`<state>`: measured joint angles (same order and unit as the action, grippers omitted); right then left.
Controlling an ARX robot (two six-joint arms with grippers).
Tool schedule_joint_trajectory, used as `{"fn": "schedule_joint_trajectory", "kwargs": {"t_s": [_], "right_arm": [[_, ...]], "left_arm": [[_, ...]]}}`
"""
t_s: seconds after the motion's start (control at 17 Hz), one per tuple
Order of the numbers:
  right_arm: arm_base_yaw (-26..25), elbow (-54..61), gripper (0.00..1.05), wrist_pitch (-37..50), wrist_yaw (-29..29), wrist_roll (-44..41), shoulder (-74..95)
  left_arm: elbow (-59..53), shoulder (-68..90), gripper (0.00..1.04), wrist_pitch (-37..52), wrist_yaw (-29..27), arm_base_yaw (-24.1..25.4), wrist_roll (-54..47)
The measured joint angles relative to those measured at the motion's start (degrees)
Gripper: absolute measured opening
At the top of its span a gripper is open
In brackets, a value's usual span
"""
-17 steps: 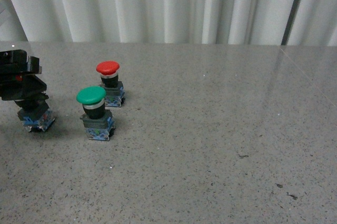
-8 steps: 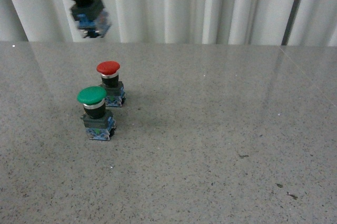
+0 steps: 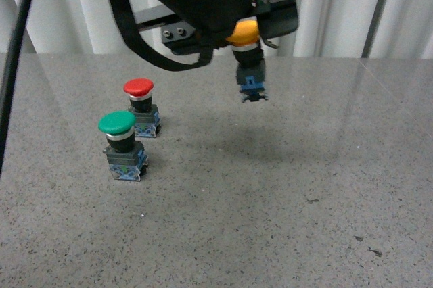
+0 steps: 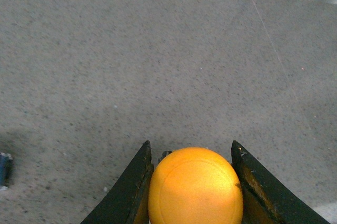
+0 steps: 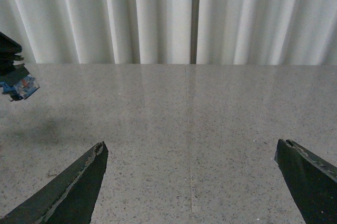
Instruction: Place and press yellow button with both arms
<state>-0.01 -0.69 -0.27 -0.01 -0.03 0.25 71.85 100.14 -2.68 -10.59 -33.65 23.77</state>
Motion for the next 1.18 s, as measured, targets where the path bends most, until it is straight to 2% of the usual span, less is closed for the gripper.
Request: {"fn": "schedule_joint_trajectory", "kwargs": {"t_s": [0.53, 1.06, 1.12, 1.18], "right_arm": [[0.00, 0.00, 0.98, 0.00, 0.00, 0.00, 0.00], [0.00, -0.02, 0.98, 0.00, 0.00, 0.00, 0.00], [0.00, 0.00, 0.98, 0.00, 0.00, 0.00, 0.00], [0.00, -0.02, 0.98, 0.02, 0.00, 0.00, 0.00]], "left_arm": [[3.58, 10.40, 0.37, -2.49, -4.22, -7.41, 9.09], [8.20, 15.02, 0.37, -4.07, -7.98, -7.78, 9.49], [8.20, 15.04, 0.42, -4.07, -7.87, -7.89, 9.64], [8.20, 15.06, 0.53, -4.04, -7.34, -7.98, 9.88]]}}
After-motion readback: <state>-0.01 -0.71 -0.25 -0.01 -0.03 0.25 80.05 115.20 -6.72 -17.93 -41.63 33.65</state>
